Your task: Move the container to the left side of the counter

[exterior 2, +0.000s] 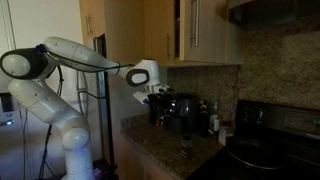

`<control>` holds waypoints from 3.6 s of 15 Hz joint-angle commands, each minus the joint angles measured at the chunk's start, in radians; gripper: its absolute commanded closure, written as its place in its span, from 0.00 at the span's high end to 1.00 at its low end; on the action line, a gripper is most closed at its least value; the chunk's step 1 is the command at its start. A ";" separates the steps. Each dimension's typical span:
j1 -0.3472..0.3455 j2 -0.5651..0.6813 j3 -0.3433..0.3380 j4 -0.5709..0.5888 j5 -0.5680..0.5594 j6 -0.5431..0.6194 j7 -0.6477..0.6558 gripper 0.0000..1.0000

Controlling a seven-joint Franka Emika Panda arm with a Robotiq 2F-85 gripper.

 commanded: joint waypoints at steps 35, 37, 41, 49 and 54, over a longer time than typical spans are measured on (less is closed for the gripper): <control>-0.054 0.803 0.015 0.486 -0.034 0.111 0.862 0.27; -0.041 0.755 0.027 0.447 -0.015 0.192 0.845 0.27; 0.016 0.574 0.088 0.309 -0.012 0.292 0.772 0.27; 0.055 0.338 0.221 0.170 0.081 0.217 0.633 0.52; 0.103 0.346 0.240 0.136 0.137 0.175 0.549 0.27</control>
